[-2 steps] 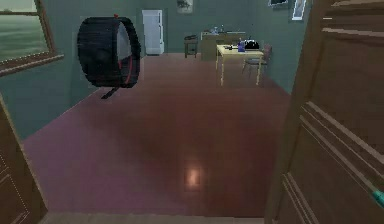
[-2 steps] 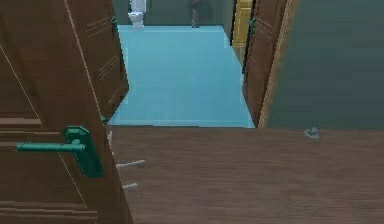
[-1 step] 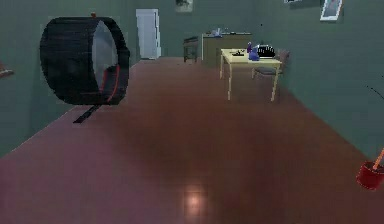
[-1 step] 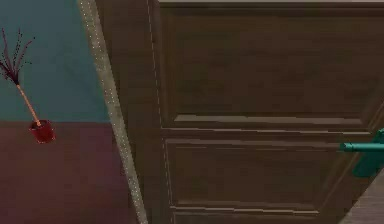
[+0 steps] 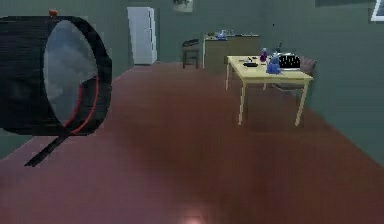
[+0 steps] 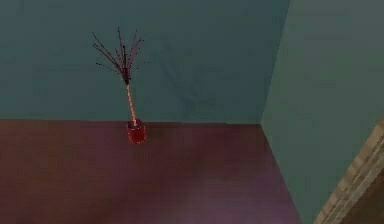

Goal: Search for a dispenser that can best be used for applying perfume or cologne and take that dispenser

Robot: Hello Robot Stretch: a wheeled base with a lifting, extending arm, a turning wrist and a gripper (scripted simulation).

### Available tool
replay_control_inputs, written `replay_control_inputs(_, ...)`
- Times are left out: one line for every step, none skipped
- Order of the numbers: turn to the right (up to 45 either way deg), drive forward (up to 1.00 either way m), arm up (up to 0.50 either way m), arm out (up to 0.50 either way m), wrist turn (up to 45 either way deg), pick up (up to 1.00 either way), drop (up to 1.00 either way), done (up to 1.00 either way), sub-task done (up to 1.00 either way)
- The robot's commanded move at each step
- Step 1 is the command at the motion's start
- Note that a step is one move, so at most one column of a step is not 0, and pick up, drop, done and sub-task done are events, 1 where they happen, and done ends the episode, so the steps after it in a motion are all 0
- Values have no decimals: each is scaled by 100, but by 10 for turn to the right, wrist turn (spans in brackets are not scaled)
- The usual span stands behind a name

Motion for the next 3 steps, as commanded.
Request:
replay_control_inputs(30, 0, 0, 0, 0, 0, 0, 0, 0)
replay_control_inputs(0, 100, 0, 0, 0, 0, 0, 0, 0)
replay_control_inputs(0, 100, 0, 0, 0, 0, 0, 0, 0)
